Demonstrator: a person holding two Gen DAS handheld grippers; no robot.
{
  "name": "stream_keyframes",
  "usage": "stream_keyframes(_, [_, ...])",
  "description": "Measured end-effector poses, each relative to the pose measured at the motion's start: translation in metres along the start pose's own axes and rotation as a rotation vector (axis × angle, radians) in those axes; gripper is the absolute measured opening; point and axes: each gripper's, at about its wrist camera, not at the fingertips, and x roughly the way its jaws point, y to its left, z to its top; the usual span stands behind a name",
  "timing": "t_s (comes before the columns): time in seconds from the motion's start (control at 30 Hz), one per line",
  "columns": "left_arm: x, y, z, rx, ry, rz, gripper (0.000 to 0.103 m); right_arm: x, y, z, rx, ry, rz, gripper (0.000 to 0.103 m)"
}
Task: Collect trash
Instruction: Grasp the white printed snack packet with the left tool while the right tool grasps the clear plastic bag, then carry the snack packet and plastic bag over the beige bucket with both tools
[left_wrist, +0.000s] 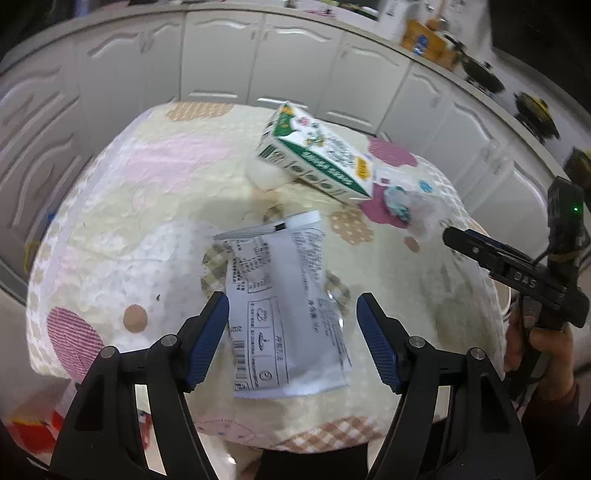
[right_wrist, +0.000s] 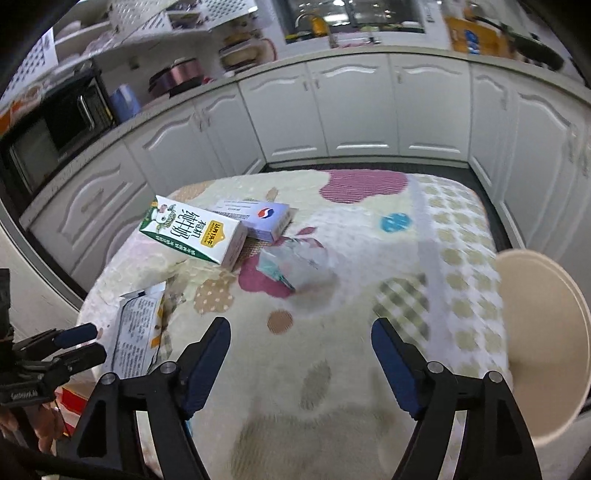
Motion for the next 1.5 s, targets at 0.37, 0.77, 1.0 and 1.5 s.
stream_keyframes(0.37, [0.041,0.007,0.004,-0.041,0.024,0.048,0.072,0.069,-0.001,0.031,-0.019,0.068,-0.026,0.054])
stream_keyframes(0.77, [0.034,0.019,0.006,-0.107,0.01,-0.026,0.05,-0.002,-0.007,0.004,0.016,-0.022,0.02,0.027])
stream_keyframes(1.0, [0.005,-0.01,0.009,-0.046,-0.047,-0.058,0.05,-0.04,-0.009,-0.012,0.033,-0.072,0.021,0.027])
stream_keyframes(1.5, [0.012,-0.129,0.023,0.177,-0.07,-0.132,0.05,-0.101,-0.06,-0.039,0.107,-0.137,-0.114,0.027])
